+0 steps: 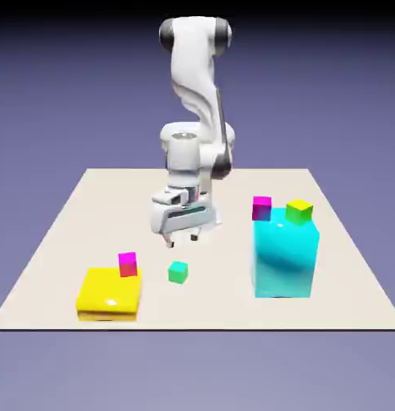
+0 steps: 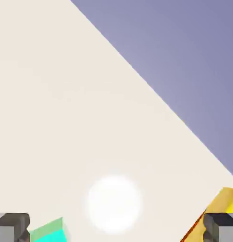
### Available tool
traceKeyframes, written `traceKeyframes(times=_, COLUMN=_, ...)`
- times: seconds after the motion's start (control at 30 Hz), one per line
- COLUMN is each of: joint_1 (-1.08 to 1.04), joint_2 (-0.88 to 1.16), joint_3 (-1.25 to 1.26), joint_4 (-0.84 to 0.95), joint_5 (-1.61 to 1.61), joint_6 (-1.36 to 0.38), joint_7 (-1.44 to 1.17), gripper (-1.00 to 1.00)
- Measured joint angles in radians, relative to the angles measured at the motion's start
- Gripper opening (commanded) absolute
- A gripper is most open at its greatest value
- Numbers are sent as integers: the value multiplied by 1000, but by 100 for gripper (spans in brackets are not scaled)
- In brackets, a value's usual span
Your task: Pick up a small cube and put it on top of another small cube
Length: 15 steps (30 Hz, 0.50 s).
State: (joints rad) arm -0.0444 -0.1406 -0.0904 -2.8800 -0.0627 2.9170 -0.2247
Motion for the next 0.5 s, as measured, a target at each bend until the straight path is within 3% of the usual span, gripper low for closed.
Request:
traceKeyframes(times=0.27, joint_1=-21, joint_2=126, joint_3=-27, joint_4=-21, joint_5=-18, joint_6=-35, joint_7=-284, gripper=0)
traceKeyframes(times=0.5, joint_1=-48, joint_2=380, joint_3=16, joint_4=25, joint_5=28, joint_6=172, joint_7=-314, gripper=0)
